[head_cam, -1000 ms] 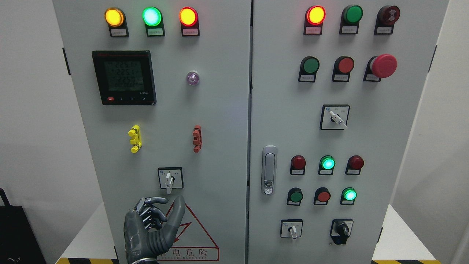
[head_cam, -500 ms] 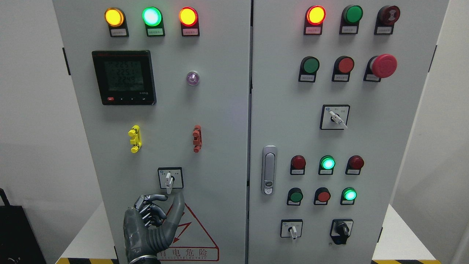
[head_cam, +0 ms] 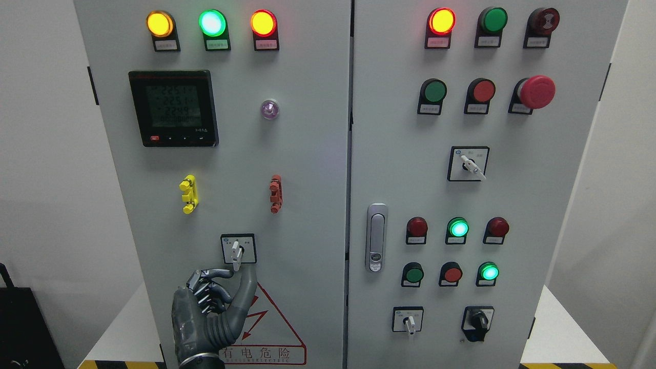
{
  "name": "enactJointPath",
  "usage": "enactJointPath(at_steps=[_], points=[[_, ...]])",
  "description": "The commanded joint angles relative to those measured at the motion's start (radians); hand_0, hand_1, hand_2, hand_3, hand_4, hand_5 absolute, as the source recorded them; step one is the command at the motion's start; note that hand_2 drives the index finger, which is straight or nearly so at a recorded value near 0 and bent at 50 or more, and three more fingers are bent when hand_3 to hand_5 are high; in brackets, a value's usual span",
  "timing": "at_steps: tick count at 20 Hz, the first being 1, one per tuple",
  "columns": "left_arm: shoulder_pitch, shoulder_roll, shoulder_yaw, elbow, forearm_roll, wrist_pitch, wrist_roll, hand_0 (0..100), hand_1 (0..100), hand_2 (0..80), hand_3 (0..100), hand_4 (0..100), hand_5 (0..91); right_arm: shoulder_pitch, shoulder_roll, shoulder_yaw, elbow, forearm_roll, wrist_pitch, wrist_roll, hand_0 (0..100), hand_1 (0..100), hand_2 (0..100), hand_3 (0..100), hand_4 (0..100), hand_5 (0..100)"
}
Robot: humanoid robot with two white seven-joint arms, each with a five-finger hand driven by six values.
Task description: Turn on light switch 1
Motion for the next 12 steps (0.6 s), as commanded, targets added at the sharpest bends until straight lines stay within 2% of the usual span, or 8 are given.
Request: enactJointPath(at_steps=[1,12], points=[[-0.012,-0.004,0.004,0.000,0.000,0.008,0.000,6,60,51.9,91,96,84.7,0.000,0.000,0.000,0.000,0.000,0.000,0.000,0,0,0,0,0,0],[-0.033,-0.008,0.004,0.002,0.022,0.026,-0.002,6,59,52.1,92,96,84.9,0.000,-0.001,0.000,0.000,0.000,0.000,0.000,0,0,0,0,0,0]])
